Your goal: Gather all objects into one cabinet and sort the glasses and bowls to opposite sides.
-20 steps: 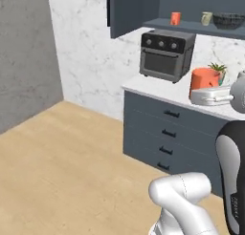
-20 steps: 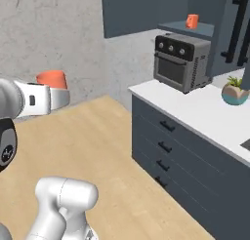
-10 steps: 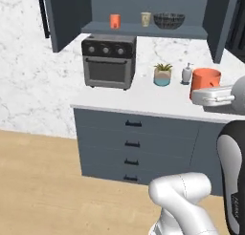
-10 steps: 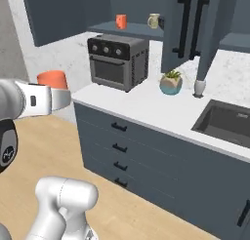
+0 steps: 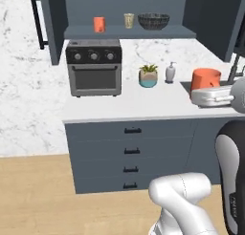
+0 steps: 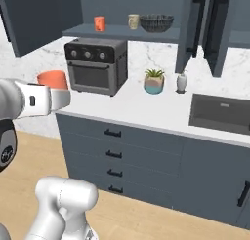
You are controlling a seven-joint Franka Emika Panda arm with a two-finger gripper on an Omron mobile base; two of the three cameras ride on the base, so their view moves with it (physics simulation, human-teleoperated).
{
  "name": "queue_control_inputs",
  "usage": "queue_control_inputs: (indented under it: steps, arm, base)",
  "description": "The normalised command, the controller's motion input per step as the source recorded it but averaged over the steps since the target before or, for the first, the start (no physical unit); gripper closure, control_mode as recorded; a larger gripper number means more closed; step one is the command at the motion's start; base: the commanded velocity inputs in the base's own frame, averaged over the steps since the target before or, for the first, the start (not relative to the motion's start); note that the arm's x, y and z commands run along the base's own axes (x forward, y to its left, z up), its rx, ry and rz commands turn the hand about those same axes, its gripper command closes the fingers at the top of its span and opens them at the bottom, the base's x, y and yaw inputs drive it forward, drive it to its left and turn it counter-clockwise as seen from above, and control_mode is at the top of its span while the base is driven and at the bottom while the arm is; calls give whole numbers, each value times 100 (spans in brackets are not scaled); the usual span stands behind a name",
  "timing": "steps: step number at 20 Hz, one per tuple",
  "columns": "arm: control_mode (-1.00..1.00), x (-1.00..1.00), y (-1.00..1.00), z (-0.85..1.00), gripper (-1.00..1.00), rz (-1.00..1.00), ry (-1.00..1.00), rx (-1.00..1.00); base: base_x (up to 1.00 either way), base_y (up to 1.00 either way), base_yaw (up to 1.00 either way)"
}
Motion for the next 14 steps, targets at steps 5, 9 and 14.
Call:
queue_control_inputs:
  steps: [5,9,14]
  arm:
    - [100,0,0,0,100,0,0,0]
    - [100,0,0,0,100,0,0,0]
    - [100,0,0,0,100,0,0,0]
  base:
    - [53,64,-30]
    - [61,26,-31]
    - [69,29,-30]
